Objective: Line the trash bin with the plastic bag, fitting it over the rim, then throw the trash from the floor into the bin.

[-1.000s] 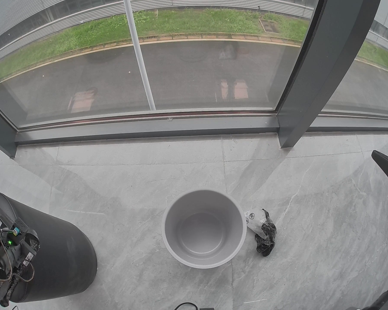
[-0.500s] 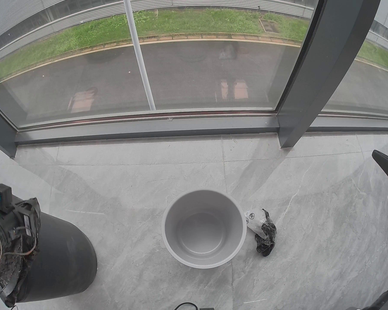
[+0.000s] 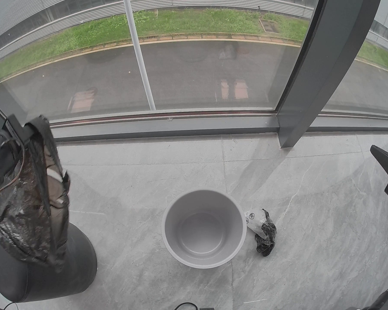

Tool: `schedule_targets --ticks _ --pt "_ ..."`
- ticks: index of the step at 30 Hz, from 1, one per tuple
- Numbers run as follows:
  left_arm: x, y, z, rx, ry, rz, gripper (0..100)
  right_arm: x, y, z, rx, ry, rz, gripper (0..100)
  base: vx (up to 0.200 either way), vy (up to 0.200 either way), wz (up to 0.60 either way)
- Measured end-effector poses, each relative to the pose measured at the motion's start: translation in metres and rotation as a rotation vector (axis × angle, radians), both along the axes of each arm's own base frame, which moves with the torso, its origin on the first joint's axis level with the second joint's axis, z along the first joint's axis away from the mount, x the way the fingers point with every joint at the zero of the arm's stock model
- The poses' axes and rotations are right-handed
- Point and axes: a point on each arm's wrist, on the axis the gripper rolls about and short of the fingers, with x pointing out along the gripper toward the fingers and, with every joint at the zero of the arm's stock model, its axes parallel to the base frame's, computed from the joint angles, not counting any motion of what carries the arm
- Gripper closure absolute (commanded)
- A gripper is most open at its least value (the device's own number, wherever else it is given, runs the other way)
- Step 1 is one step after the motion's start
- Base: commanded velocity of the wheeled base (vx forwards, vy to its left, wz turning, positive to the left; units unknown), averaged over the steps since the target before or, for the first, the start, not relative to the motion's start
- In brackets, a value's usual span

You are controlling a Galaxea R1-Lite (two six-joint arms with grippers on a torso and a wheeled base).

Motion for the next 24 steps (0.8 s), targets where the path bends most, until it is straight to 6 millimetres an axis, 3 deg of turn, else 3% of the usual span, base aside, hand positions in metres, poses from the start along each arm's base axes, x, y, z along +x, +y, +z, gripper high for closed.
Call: schedule_targets --ticks 5,10,17,21,22,24 --pt "-0.006 -0.038 0.031 -0.067 -0.063 -0.151 100 0.008 0.017 0.000 0.003 0.015 0.008 100 0.000 0.000 0.00" --pt "-0.015 -0.075 0.065 -0.125 -0.119 -0.293 100 0.025 0.059 -0.002 -0.013 0.046 0.067 100 0.000 0.000 0.00" --pt "-0.021 -0.100 0.095 -0.179 -0.169 -0.380 100 0.050 0.117 -0.018 -0.082 0.105 0.134 100 0.000 0.000 0.00" --pt "-0.023 -0.109 0.103 -0.196 -0.177 -0.408 100 0.063 0.149 -0.026 -0.130 0.124 0.171 100 0.000 0.000 0.00" --pt "-0.024 -0.111 0.104 -0.198 -0.177 -0.415 100 0.067 0.156 -0.028 -0.149 0.121 0.180 0 0.000 0.000 0.00" --pt "-0.025 -0.114 0.105 -0.202 -0.176 -0.428 100 0.072 0.168 -0.031 -0.191 0.116 0.198 0 0.000 0.000 0.00"
